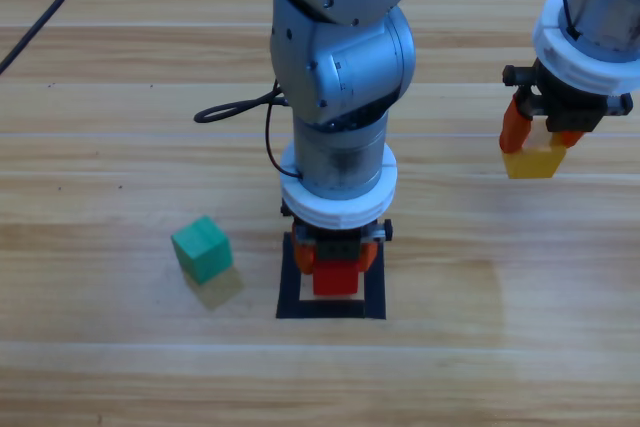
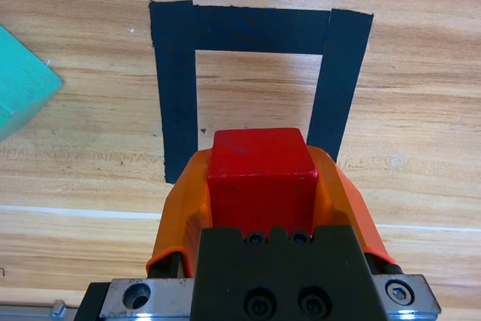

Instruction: Stack the blocks in the rectangular block: red at the bottom, yellow in the middle, green on top

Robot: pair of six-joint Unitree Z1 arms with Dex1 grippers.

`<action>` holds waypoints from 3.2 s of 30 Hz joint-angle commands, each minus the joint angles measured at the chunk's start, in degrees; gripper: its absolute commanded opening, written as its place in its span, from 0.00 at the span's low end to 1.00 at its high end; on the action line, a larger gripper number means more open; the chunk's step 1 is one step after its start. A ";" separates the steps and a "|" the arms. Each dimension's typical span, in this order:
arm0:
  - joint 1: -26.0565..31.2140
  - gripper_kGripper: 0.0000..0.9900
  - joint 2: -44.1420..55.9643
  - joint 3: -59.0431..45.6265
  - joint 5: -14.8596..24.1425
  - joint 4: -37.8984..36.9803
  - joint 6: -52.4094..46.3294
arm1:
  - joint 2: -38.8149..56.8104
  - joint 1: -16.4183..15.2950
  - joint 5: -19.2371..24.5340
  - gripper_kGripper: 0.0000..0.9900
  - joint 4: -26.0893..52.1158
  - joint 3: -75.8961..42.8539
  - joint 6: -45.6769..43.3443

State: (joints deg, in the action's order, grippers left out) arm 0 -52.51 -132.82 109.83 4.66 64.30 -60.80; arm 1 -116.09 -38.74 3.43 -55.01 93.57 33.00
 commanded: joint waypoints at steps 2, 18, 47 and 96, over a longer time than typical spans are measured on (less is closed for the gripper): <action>-0.84 0.00 -3.41 -1.19 -0.17 -1.37 -0.20 | 1.30 -1.78 0.34 0.16 1.40 -1.82 -0.39; 0.13 0.00 -3.67 -3.22 -0.44 -4.09 3.14 | 1.30 -2.13 0.43 0.16 1.93 -2.08 -0.39; 1.27 0.08 -4.03 -4.09 0.00 -5.50 3.50 | 1.48 -2.40 0.43 0.16 2.19 -2.34 -0.57; 30.80 1.00 36.23 -13.85 -4.83 -1.10 49.99 | -15.57 -20.50 -3.17 0.16 -13.98 22.88 20.61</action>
State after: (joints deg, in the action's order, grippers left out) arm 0 -30.22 -98.25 98.85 4.25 63.87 -15.49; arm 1 -121.34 -55.88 0.85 -64.77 109.44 52.27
